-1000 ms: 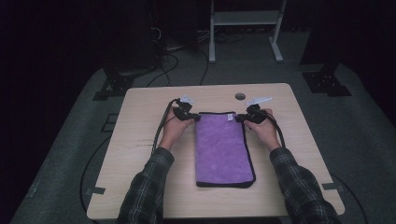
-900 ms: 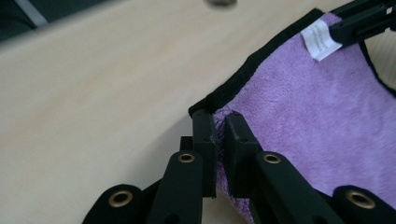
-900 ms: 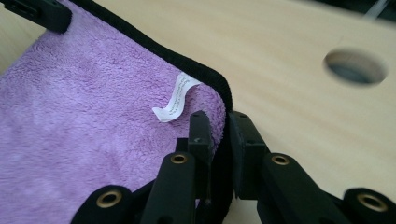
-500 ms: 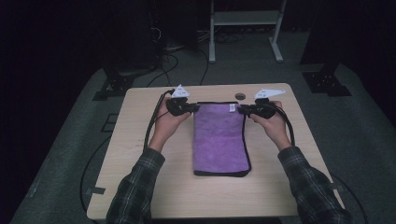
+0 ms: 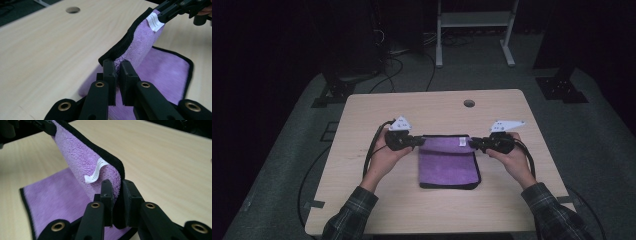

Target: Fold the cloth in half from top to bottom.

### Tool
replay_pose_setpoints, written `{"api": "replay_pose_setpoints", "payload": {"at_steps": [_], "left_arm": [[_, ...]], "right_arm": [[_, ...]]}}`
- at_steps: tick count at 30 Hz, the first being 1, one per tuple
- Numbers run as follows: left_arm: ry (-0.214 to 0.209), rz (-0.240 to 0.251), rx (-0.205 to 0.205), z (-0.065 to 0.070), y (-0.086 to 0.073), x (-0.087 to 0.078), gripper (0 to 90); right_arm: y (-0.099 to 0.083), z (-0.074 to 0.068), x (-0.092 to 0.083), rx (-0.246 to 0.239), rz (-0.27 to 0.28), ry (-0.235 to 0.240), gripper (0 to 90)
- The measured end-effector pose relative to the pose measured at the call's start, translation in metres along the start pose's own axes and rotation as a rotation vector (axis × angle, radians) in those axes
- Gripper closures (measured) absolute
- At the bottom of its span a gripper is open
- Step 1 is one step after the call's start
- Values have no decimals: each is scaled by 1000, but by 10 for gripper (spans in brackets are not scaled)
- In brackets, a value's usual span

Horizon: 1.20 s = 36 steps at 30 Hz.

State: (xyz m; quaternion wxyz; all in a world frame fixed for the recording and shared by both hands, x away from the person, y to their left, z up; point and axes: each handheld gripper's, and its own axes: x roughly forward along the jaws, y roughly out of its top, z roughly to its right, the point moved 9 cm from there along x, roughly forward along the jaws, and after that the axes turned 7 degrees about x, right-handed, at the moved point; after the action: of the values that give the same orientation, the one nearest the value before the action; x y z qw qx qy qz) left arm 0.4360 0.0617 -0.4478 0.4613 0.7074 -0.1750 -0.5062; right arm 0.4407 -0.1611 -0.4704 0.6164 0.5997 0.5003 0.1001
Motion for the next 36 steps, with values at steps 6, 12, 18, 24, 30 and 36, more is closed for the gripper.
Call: {"api": "replay_pose_setpoints", "payload": {"at_steps": [6,12,18,24,30,36], "left_arm": [[-43,-20,-16,20,-19,-2,846],[-91,-73,-40,40,-42,2,840],[-117,-130,-33,51,-60,4,768],[-112,-57,-13,50,-37,-14,673],[-82,-27,-27,33,-24,-7,722],[-90,-71,-37,33,-36,12,733]], "right_arm": [[-22,-16,-4,-17,-38,23,785],[-50,-28,-4,-15,-106,26,779],[-66,-36,-6,-23,-145,36,728],[-45,-41,-27,-15,-42,71,673],[-27,-30,-25,-9,-14,45,780],[-34,-30,-1,-17,-77,57,812]]}}
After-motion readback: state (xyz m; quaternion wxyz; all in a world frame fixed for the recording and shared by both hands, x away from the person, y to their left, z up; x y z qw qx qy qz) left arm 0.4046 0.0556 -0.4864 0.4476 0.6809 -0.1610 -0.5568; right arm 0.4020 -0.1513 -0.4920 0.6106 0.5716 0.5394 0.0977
